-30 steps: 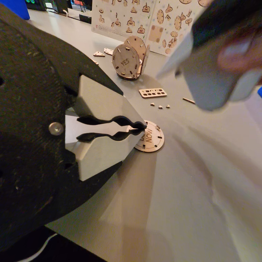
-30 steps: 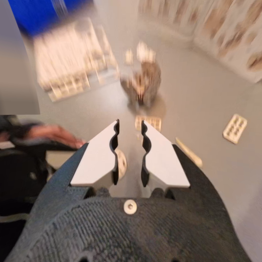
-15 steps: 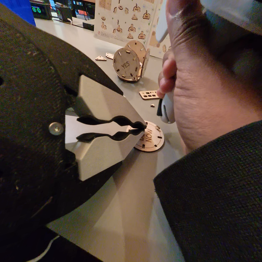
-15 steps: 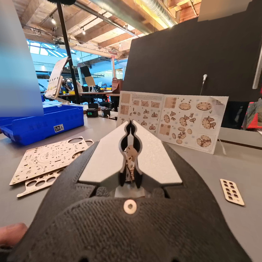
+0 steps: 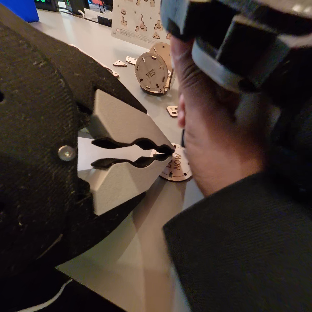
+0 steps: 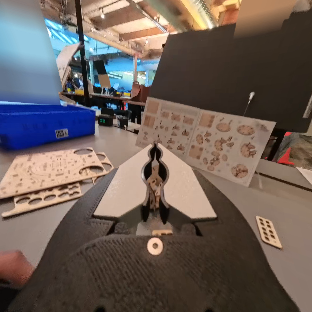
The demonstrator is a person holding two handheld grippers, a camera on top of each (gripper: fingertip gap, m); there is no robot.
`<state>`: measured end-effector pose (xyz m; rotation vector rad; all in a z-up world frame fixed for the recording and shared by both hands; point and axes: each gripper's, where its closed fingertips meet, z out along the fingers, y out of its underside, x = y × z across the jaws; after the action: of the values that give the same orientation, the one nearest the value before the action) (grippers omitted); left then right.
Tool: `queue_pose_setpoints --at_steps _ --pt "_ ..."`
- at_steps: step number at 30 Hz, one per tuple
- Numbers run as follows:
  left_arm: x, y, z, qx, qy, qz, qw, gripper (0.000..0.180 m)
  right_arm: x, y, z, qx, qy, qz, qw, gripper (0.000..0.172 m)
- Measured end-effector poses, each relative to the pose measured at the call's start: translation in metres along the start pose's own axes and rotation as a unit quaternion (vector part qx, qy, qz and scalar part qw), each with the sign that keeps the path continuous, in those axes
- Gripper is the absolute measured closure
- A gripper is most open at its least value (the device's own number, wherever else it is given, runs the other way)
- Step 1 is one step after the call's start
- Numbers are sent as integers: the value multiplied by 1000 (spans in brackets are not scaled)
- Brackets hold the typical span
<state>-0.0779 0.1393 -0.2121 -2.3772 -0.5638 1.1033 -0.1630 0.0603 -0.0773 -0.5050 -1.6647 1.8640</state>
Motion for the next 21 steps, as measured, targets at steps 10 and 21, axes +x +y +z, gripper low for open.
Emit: queue_pose_setpoints --at_steps 10,21 --pt "0 0 0 1 -3 2 1000 180 5 -10 0 12 10 2 1000 172" --pt "0 0 0 0 -7 5 1000 180 7 -27 1 41 17 26 999 172"
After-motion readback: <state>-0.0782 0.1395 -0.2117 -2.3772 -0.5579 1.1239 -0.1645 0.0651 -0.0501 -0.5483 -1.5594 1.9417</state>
